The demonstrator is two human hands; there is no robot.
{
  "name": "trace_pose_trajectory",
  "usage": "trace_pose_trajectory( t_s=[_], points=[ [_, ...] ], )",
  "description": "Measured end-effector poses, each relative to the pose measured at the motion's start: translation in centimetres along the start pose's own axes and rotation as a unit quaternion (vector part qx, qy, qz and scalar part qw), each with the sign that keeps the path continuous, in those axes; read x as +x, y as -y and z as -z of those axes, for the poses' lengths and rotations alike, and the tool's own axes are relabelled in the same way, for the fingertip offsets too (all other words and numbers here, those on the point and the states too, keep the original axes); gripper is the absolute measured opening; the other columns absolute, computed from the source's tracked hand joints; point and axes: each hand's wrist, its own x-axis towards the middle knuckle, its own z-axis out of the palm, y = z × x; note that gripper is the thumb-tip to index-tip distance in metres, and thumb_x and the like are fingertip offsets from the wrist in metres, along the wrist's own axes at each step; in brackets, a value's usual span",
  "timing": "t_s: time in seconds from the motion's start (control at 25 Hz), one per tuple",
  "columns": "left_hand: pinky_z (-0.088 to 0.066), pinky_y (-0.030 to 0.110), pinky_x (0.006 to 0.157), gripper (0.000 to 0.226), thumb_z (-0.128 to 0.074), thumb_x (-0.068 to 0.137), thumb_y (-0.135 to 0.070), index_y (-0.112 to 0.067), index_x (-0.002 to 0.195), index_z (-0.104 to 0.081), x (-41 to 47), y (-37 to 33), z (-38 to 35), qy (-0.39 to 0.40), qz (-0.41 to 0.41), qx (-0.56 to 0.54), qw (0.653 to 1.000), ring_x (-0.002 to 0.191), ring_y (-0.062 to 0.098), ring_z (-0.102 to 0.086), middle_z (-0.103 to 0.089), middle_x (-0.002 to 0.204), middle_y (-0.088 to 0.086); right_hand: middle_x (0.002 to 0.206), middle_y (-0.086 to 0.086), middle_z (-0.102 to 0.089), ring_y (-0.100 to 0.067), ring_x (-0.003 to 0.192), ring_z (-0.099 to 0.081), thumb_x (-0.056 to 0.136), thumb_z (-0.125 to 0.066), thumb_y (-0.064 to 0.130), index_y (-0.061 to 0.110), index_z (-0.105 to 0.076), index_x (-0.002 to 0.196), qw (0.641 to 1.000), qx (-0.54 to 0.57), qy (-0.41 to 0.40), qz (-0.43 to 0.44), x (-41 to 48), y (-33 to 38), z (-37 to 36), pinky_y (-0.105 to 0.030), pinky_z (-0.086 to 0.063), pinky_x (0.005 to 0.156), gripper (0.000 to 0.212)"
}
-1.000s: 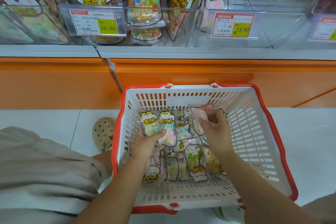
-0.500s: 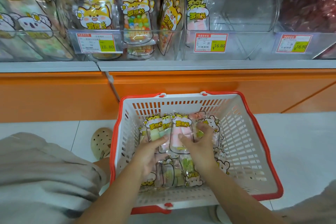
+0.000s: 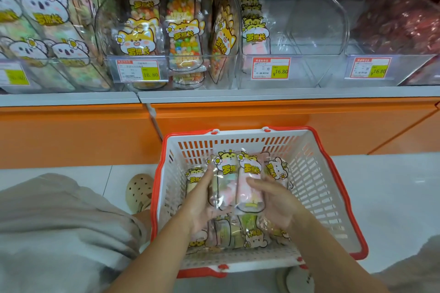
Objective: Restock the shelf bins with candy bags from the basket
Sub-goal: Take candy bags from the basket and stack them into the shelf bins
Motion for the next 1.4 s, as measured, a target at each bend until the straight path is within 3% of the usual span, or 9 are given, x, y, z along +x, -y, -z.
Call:
trace_pose_trajectory(
  t_s=[0.08, 0.24, 0.4, 0.48, 0.6, 0.84, 0.96, 1.16, 1.4],
  points=[
    [-0.057, 0.053, 0.082, 0.090, -0.072, 0.062, -0.075, -0.036, 0.140, -0.048, -0.2, 0.0, -0.6, 0.010, 0.000, -0.016, 1.000, 0.121, 0.035, -0.058, -0.044, 0.148, 0.006, 0.137, 0.001, -0.053, -0.018, 0.128, -0.047, 0.059, -0.090, 0.028, 0.014, -0.025, 0.149, 0.998, -0.036, -0.038, 0.023, -0.4, -0.1, -0.6, -0.045, -0.032, 0.112, 0.111],
    [-0.059, 0.043, 0.082, 0.093, -0.076, 0.073, -0.047, -0.019, 0.151, -0.032, -0.7, 0.4, -1.0, -0.001, -0.029, 0.010, 1.000, 0.128, 0.019, -0.044, -0.030, 0.156, 0.002, 0.146, -0.003, -0.044, -0.019, 0.131, -0.043, 0.072, -0.081, 0.024, 0.021, -0.016, 0.153, 0.996, -0.032, -0.066, 0.048, -1.1, 0.1, -1.1, -0.047, -0.029, 0.113, 0.104],
    [-0.060, 0.039, 0.074, 0.084, -0.070, 0.077, -0.046, -0.024, 0.150, -0.033, -1.5, -0.1, -1.9, 0.001, -0.046, 0.039, 0.998, 0.132, 0.023, -0.047, -0.032, 0.155, 0.001, 0.120, -0.004, -0.064, -0.024, 0.113, -0.061, 0.086, -0.069, 0.013, 0.021, -0.041, 0.129, 0.999, 0.035, -0.015, 0.028, -1.6, 0.5, -1.1, -0.047, -0.047, 0.096, 0.051],
    [-0.059, 0.035, 0.069, 0.092, -0.073, 0.073, -0.045, -0.027, 0.152, -0.028, -2.0, -0.5, -2.5, 0.015, -0.050, 0.053, 0.997, 0.129, 0.029, -0.050, -0.029, 0.157, 0.001, 0.124, -0.011, -0.065, -0.029, 0.115, -0.062, 0.089, -0.066, 0.016, 0.009, -0.048, 0.134, 0.998, 0.062, 0.022, 0.024, -2.1, 0.5, -1.1, -0.049, -0.048, 0.097, 0.049],
    [-0.059, 0.031, 0.071, 0.116, -0.085, 0.067, -0.025, -0.029, 0.155, -0.010, -2.7, -1.0, -3.3, 0.046, -0.068, 0.112, 0.990, 0.114, 0.025, -0.064, -0.021, 0.160, 0.006, 0.098, 0.003, -0.074, -0.014, 0.088, -0.071, 0.093, -0.059, 0.011, 0.016, -0.053, 0.118, 0.998, 0.025, -0.009, 0.061, -3.3, 1.5, -1.9, -0.037, -0.055, 0.079, 0.026],
    [-0.059, 0.041, 0.083, 0.118, -0.089, 0.063, -0.020, -0.033, 0.154, -0.015, -3.3, -3.3, -4.4, 0.075, -0.113, 0.208, 0.969, 0.098, 0.014, -0.071, -0.019, 0.160, 0.001, 0.138, 0.009, -0.044, -0.013, 0.128, -0.040, 0.087, -0.067, 0.019, 0.019, -0.015, 0.152, 0.993, -0.016, -0.038, 0.106, -4.0, 3.5, -2.3, -0.036, -0.032, 0.105, 0.083],
    [-0.059, 0.041, 0.084, 0.099, -0.082, 0.076, -0.015, -0.036, 0.151, -0.020, -5.2, -5.7, -6.4, 0.087, -0.164, 0.233, 0.955, 0.094, 0.011, -0.071, -0.031, 0.148, -0.011, 0.140, -0.008, -0.052, -0.024, 0.131, -0.048, 0.073, -0.083, 0.027, 0.010, -0.026, 0.150, 0.995, -0.013, 0.025, 0.100, -5.4, 6.5, -3.0, -0.043, -0.037, 0.110, 0.097],
    [-0.054, 0.016, 0.069, 0.060, -0.071, 0.087, -0.027, -0.041, 0.128, -0.029, -9.5, -12.3, -12.2, 0.100, -0.252, 0.387, 0.881, 0.086, 0.011, -0.070, -0.057, 0.121, -0.011, 0.122, -0.021, -0.065, -0.035, 0.111, -0.063, 0.086, -0.067, 0.013, 0.003, -0.055, 0.129, 0.971, -0.123, 0.094, 0.180, -8.4, 14.9, -4.6, -0.046, -0.053, 0.093, 0.046],
    [-0.044, 0.032, 0.100, 0.043, -0.058, 0.092, -0.045, -0.031, 0.132, -0.051, -9.1, -23.1, -16.4, -0.045, -0.476, 0.487, 0.731, 0.114, 0.008, -0.052, -0.048, 0.128, -0.007, 0.102, -0.016, -0.072, -0.025, 0.088, -0.071, 0.075, -0.069, 0.013, 0.003, -0.063, 0.111, 0.929, -0.161, 0.028, 0.331, -7.9, 27.3, -7.4, -0.042, -0.057, 0.084, 0.037]
  ],
)
